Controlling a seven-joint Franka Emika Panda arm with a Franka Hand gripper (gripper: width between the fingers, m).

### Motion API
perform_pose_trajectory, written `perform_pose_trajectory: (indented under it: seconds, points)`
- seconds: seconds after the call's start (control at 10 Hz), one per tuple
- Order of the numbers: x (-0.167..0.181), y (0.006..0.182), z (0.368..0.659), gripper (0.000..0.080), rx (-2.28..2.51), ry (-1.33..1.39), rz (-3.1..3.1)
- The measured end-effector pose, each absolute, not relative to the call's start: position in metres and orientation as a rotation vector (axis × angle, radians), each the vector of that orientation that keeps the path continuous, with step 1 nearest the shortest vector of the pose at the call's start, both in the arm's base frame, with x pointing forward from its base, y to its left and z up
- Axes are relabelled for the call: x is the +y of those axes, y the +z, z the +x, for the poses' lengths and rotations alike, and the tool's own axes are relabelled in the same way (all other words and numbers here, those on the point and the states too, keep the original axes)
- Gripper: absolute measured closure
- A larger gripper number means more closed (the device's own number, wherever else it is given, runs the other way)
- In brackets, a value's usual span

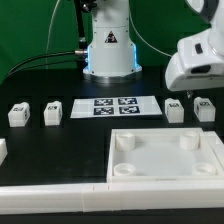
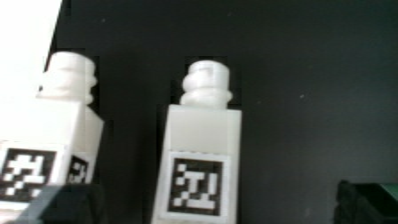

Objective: Assemble one leg

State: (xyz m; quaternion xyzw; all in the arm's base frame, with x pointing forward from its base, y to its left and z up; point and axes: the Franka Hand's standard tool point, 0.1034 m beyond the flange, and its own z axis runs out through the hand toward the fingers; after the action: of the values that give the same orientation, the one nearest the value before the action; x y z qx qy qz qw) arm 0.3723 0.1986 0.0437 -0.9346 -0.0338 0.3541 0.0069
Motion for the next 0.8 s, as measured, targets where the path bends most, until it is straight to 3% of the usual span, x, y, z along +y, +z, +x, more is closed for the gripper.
perform_pose_trajectory:
  seconds: [0.2, 0.8]
  points:
    - [0.2, 0.034, 0.378, 0.0151, -0.11, 1.353, -2.822]
    - [0.201, 0.011, 0.377, 0.0151, -0.09, 1.32, -2.823]
